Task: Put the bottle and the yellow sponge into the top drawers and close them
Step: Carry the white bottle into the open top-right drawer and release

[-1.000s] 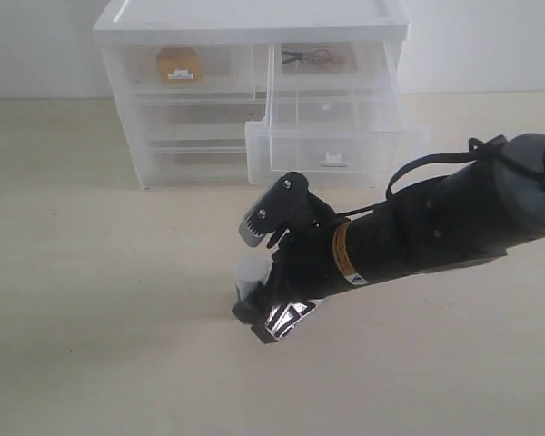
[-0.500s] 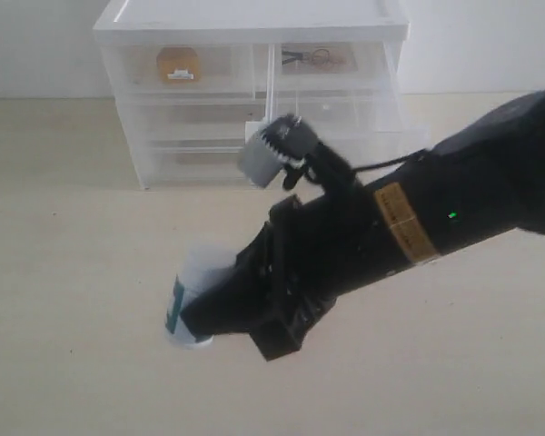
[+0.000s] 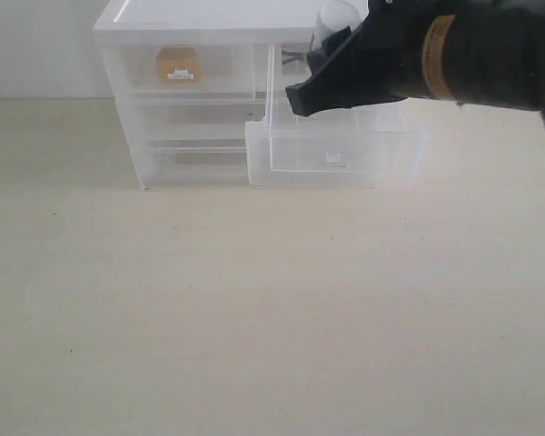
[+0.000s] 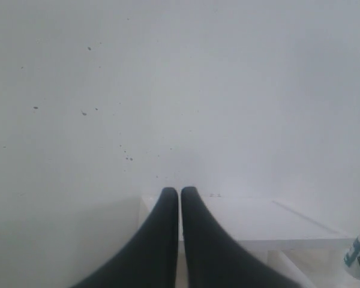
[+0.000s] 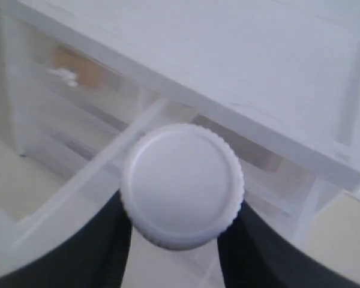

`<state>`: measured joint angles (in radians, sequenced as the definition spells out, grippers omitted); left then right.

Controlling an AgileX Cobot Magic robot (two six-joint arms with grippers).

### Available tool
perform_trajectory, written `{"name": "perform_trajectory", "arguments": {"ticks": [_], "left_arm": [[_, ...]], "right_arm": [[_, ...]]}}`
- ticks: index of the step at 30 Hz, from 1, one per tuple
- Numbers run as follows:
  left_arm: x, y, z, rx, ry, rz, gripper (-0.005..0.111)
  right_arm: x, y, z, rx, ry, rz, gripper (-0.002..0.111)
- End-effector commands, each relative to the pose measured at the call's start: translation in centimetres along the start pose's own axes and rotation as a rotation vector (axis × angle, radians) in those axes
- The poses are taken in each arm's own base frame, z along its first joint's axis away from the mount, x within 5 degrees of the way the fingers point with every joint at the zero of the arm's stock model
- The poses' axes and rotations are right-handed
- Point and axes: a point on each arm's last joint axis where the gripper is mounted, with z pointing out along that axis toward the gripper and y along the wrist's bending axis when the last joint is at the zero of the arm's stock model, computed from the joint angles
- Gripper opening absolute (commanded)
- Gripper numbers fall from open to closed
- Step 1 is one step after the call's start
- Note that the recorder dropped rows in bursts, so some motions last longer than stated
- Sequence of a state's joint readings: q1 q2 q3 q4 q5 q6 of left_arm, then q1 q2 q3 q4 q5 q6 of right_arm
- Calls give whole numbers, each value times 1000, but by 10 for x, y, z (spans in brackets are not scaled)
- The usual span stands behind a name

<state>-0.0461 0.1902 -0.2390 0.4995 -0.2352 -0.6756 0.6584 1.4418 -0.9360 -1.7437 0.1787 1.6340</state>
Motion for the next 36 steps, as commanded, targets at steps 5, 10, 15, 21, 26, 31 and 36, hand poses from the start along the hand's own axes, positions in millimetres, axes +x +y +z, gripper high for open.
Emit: {"name": "perform_trajectory", "arguments": {"ticks": [5, 10, 15, 21, 26, 31, 36], "left_arm": [[1, 1, -1, -5, 2, -9, 4], [1, 1, -1, -5, 2, -9, 4], [1, 1, -1, -6, 3, -9, 4], [1, 1, -1, -8, 5, -9, 4], [1, 1, -1, -8, 5, -9, 4], [1, 1, -1, -8, 5, -9, 4], [1, 1, -1, -8, 5, -9, 4]], "right_arm": [[3, 7, 16, -51, 32, -10, 80], [-6, 2, 6, -17, -9, -81, 100], [-22, 1, -40, -97, -117, -79, 60], [19, 23, -55, -331, -8, 19, 3], [34, 16, -49, -229, 36, 0, 3], [21, 22, -38, -280, 18, -14, 3], [12, 22, -11, -242, 32, -17, 3]]}}
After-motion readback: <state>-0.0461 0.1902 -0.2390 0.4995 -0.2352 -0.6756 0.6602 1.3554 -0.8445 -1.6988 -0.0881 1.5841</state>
